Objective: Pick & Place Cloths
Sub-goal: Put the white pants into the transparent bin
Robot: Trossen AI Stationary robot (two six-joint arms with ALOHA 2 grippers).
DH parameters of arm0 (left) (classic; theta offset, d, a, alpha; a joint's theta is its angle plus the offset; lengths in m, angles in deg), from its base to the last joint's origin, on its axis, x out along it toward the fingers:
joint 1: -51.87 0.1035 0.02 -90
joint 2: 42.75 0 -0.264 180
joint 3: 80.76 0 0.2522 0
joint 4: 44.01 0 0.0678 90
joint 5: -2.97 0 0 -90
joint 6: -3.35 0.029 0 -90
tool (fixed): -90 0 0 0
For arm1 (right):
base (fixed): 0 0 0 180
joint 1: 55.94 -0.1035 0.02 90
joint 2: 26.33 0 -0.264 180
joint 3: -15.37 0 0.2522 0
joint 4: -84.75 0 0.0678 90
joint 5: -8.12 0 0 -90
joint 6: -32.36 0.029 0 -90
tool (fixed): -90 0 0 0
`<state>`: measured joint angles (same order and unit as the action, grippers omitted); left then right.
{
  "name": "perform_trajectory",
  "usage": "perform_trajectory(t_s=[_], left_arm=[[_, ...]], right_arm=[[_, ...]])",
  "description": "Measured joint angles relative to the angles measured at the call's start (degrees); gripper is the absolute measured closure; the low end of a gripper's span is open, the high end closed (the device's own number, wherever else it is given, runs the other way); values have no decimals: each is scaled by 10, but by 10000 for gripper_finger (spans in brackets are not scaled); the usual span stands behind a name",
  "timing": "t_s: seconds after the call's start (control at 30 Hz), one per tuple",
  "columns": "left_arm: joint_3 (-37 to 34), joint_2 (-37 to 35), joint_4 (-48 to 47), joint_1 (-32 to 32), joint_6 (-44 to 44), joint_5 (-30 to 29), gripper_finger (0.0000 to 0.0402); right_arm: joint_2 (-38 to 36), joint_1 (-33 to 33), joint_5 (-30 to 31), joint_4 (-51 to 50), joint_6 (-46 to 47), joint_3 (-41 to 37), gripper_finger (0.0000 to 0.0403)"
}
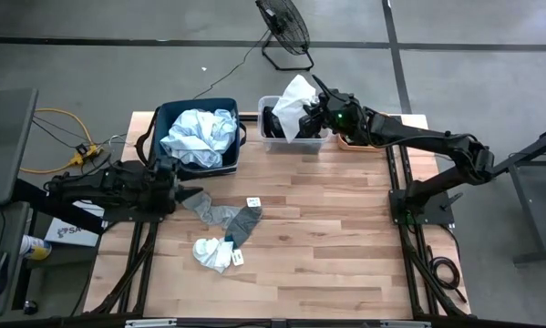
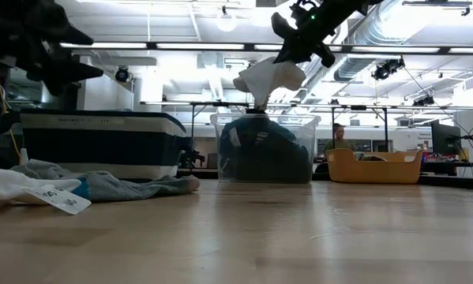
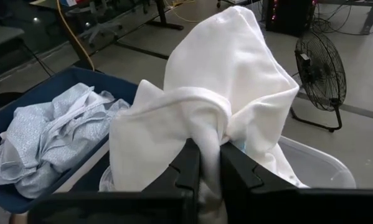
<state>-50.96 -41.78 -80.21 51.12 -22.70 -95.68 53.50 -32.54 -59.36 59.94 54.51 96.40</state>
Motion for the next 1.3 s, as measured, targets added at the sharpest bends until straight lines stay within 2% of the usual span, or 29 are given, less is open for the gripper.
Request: perform_trajectory(t_s=[0.17,0.57,0.7,0.87,1.0,1.17,1.3], left_arm=[[0,0,-5,0,120,-27,112],[0,0,-18,0,123,-26,112],[0,0,-18,0,123,-26,112],[0,0,-18,0,123,-26,112],[0,0,-18,0,123,-26,112],[0,0,-18,0,123,-25,112],[0,0,-18,0,123,-24,112]], right_arm=[[0,0,-4,0,5,0,376],[0,0,-6,-8,5,0,376],[2,0,0,-23,48,0,376],[3,3,25,-25,110,0,376],[3,7,59,-18,119,0,376],[24,9,134,-42,65,27,376],[77,16,148,-119,26,81,376]])
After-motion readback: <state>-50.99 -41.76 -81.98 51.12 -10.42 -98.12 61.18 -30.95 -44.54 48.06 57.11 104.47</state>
